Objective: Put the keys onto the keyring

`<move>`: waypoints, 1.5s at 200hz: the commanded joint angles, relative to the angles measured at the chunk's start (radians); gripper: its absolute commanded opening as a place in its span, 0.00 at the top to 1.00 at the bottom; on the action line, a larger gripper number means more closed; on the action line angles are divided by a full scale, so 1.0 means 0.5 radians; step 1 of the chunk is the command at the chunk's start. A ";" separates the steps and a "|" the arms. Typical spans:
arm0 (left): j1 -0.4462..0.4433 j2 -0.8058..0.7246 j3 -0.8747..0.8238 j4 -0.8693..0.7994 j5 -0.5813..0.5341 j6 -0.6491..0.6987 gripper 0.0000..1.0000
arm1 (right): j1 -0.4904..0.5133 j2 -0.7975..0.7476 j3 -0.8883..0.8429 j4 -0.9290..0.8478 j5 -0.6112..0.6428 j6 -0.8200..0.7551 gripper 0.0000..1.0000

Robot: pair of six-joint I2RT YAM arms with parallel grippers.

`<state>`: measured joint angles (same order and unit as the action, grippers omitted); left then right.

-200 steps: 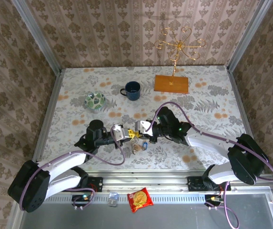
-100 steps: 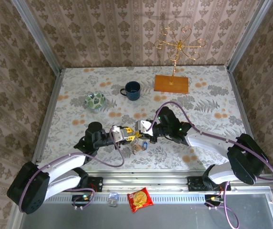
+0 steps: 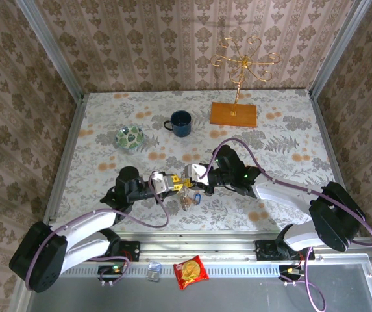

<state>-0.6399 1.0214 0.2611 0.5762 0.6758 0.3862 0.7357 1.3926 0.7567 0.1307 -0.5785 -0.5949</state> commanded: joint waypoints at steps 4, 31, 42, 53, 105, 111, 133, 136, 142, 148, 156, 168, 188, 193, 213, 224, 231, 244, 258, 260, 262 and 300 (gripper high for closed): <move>0.013 0.031 0.009 0.032 0.024 0.013 0.82 | -0.010 0.013 -0.015 0.064 -0.085 0.021 1.00; 0.013 0.053 0.015 0.044 0.024 0.021 0.83 | -0.009 0.013 -0.015 0.064 -0.098 0.024 1.00; 0.013 0.056 0.015 0.053 0.026 0.024 0.85 | -0.008 0.013 -0.013 0.064 -0.106 0.029 1.00; 0.013 0.059 0.015 0.064 0.027 0.022 0.86 | -0.010 0.013 -0.014 0.064 -0.114 0.028 1.00; 0.014 0.078 0.025 0.160 0.056 -0.016 0.99 | -0.008 0.013 -0.001 0.025 -0.089 0.019 1.00; 0.016 0.078 0.027 0.167 0.060 -0.020 1.00 | -0.008 0.013 -0.003 0.017 -0.073 0.010 1.00; 0.017 0.071 0.027 0.157 0.060 -0.031 1.00 | -0.012 -0.057 -0.016 -0.004 0.029 -0.011 0.89; 0.019 0.071 0.027 0.153 0.059 -0.030 1.00 | -0.014 -0.062 -0.019 -0.010 0.043 -0.020 0.87; 0.019 0.068 0.027 0.147 0.059 -0.031 1.00 | -0.013 -0.073 -0.022 -0.027 0.067 -0.039 0.85; 0.019 0.065 0.027 0.135 0.054 -0.031 1.00 | -0.012 -0.083 -0.020 -0.050 0.086 -0.062 0.84; 0.019 0.062 0.027 0.123 0.050 -0.026 1.00 | -0.014 -0.090 -0.015 -0.091 0.104 -0.089 0.84; 0.019 0.060 0.031 0.098 0.047 -0.020 1.00 | -0.013 -0.098 -0.005 -0.127 0.114 -0.119 0.85; 0.019 0.062 0.036 0.087 0.049 -0.013 1.00 | -0.011 -0.101 0.007 -0.134 0.096 -0.123 0.85; 0.019 0.062 0.039 0.087 0.050 -0.012 1.00 | -0.012 -0.097 0.011 -0.135 0.091 -0.122 0.85; 0.019 0.065 0.048 0.087 0.059 -0.015 1.00 | -0.010 -0.071 0.032 -0.135 0.082 -0.121 0.84; 0.019 0.068 0.054 0.084 0.069 -0.012 1.00 | -0.008 -0.055 0.044 -0.134 0.079 -0.120 0.84; 0.019 0.068 0.055 0.081 0.076 -0.015 1.00 | -0.007 -0.046 0.050 -0.132 0.077 -0.121 0.84; 0.019 0.068 0.055 0.075 0.081 -0.017 1.00 | -0.002 -0.036 0.059 -0.120 0.074 -0.119 0.84; 0.019 0.068 0.058 0.073 0.083 -0.014 1.00 | -0.001 -0.030 0.066 -0.113 0.069 -0.119 0.85; 0.019 0.068 0.058 0.072 0.086 -0.014 1.00 | 0.001 -0.028 0.067 -0.114 0.067 -0.118 0.85; 0.019 0.068 0.058 0.072 0.087 -0.014 1.00 | 0.000 -0.026 0.067 -0.114 0.066 -0.117 0.85; 0.019 0.074 0.063 0.075 0.088 -0.015 1.00 | 0.003 -0.015 0.088 -0.125 0.048 -0.116 0.94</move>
<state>-0.6388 1.0550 0.2623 0.5934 0.6880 0.3855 0.7303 1.3735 0.7700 0.0845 -0.5461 -0.6415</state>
